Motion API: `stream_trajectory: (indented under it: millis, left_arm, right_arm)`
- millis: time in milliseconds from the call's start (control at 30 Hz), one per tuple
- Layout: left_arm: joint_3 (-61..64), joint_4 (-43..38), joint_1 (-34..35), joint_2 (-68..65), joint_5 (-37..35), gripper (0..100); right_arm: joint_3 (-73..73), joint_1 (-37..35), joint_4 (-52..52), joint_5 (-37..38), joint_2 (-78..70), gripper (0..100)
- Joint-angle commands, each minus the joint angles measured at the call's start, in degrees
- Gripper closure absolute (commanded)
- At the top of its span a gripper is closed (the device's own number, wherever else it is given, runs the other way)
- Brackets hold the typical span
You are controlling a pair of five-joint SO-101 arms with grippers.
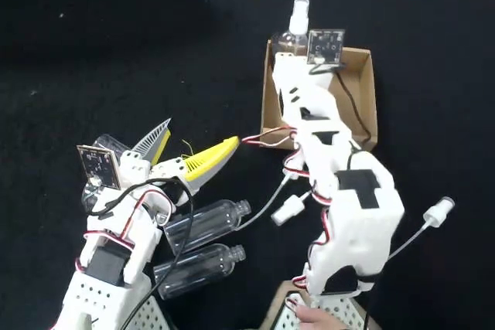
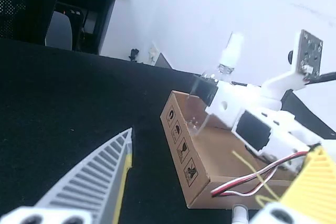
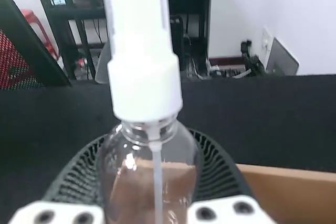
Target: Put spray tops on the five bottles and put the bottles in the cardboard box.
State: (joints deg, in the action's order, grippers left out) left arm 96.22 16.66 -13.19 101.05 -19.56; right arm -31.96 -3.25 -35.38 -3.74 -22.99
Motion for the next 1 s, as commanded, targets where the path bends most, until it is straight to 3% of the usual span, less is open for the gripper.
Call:
stream_trajectory:
  millis: [0,967]
  left_arm:
    - [1.27,-0.09,-0.57,1.05,-0.7,54]
    - [1.27,-0.18,-0.57,1.05,-0.7,54]
  right_arm:
    - [3.82,-0.97,-3.43,0.0,-1.01,98.8]
    - [11.91,-1.05,-3.16,0.0,-9.63,96.0]
